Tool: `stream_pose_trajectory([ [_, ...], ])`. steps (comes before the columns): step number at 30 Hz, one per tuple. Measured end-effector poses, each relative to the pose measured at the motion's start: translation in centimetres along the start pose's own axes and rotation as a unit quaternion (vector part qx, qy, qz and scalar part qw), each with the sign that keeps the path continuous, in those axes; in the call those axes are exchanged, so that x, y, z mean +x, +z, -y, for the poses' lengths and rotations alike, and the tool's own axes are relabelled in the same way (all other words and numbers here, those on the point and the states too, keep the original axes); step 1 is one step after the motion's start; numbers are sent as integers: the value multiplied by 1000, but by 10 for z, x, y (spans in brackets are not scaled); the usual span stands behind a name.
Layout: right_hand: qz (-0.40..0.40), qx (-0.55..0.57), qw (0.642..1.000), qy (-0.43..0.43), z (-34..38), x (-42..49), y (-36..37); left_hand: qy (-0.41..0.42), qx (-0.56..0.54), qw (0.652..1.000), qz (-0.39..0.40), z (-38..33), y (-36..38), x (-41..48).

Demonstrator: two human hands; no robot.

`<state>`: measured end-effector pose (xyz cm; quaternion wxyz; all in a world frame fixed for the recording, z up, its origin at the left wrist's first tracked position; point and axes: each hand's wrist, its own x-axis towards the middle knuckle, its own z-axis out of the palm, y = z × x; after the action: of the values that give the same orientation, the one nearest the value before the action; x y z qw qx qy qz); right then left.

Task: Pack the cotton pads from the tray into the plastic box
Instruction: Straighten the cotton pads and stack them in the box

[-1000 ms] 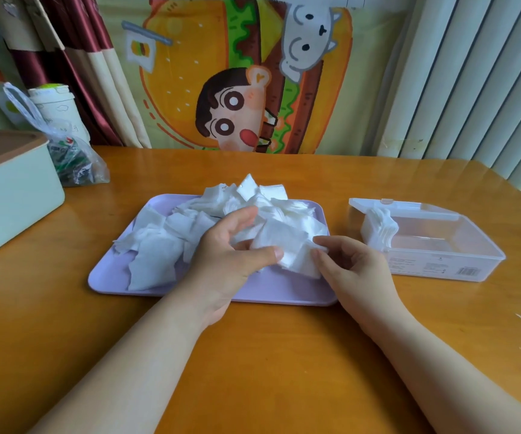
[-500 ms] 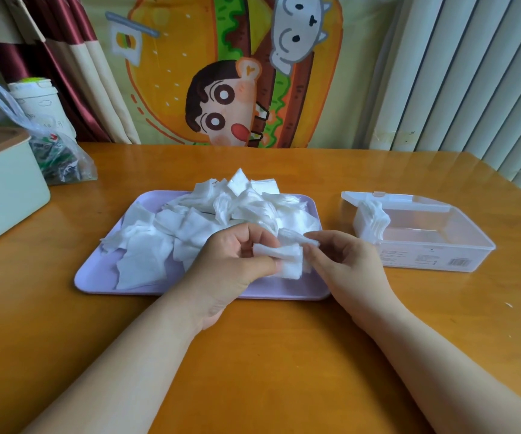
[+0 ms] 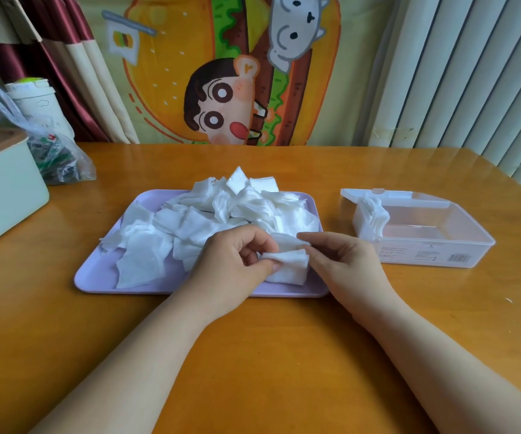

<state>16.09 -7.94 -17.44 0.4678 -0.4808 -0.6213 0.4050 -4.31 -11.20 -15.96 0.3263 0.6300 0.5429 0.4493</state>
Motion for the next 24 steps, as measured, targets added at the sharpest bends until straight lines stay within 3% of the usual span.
stream_pose_trajectory([
  [7,49,48,998,-1,4,-2,-1,-9,7,999,-32,3,5,3],
  [11,116,88,989,14,10,-5,-6,-12,12,999,-47,4,6,4],
  [15,87,-36,995,-40,6,-6,-1,-24,24,999,-37,3,5,3],
  [21,65,-59,995,-56,5,-6,1,-25,29,999,-9,8,6,5],
  [24,58,-2,998,-19,7,-6,3,-27,20,999,-3,8,5,4],
])
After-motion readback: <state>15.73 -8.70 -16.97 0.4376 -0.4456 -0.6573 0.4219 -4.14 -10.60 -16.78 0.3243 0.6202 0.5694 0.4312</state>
